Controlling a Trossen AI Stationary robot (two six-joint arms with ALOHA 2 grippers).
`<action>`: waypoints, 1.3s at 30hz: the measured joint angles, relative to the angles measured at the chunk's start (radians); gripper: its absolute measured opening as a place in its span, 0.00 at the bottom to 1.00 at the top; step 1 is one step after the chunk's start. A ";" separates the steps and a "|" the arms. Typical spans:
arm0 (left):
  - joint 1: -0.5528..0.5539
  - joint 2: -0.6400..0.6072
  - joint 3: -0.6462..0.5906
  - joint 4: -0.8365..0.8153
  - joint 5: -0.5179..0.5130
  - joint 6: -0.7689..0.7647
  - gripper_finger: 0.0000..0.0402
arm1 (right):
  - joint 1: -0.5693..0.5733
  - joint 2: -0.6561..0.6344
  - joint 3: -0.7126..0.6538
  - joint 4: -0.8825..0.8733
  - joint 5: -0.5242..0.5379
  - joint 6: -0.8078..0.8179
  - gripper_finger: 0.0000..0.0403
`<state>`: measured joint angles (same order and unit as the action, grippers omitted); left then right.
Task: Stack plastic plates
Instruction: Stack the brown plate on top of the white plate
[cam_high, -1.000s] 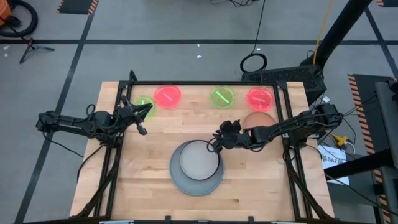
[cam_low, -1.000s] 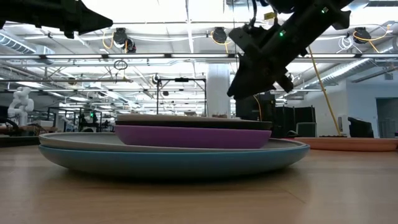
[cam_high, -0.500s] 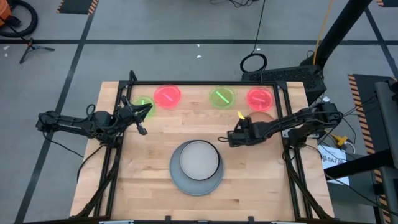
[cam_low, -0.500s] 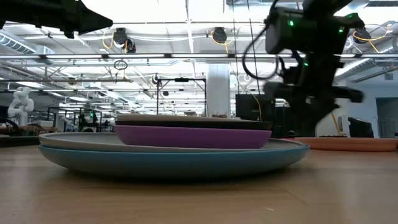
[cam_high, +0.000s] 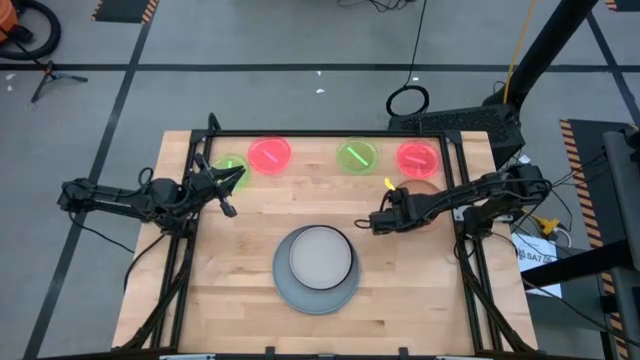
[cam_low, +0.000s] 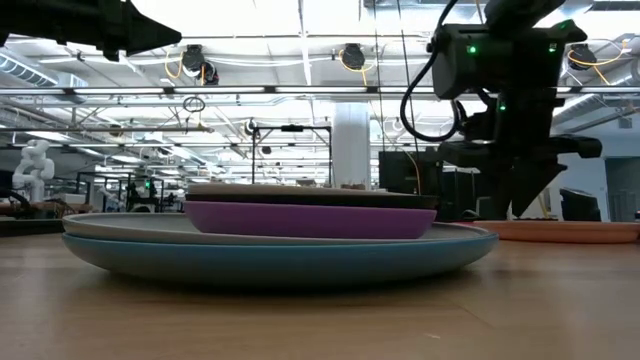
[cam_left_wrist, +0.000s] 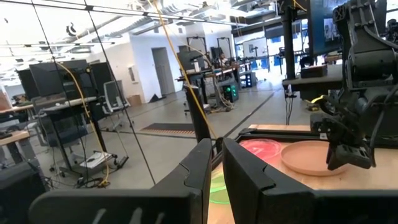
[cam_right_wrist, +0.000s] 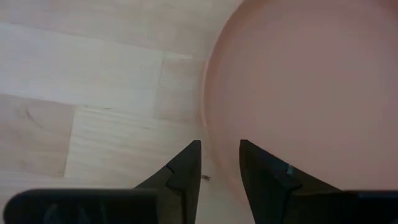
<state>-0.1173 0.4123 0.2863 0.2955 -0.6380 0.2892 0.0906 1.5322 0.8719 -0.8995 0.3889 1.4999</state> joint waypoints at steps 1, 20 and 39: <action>0.000 0.000 0.000 0.000 0.000 0.003 0.12 | 0.000 0.000 0.000 0.009 0.002 -0.003 0.26; 0.000 0.000 0.000 0.000 0.000 0.004 0.12 | 0.001 0.179 0.004 0.069 0.065 -0.024 0.26; 0.000 0.000 0.000 0.001 0.000 0.002 0.12 | 0.004 0.113 0.006 0.082 0.049 -0.065 0.03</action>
<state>-0.1173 0.4122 0.2863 0.2967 -0.6383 0.2916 0.0947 1.6451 0.8783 -0.8177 0.4377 1.4348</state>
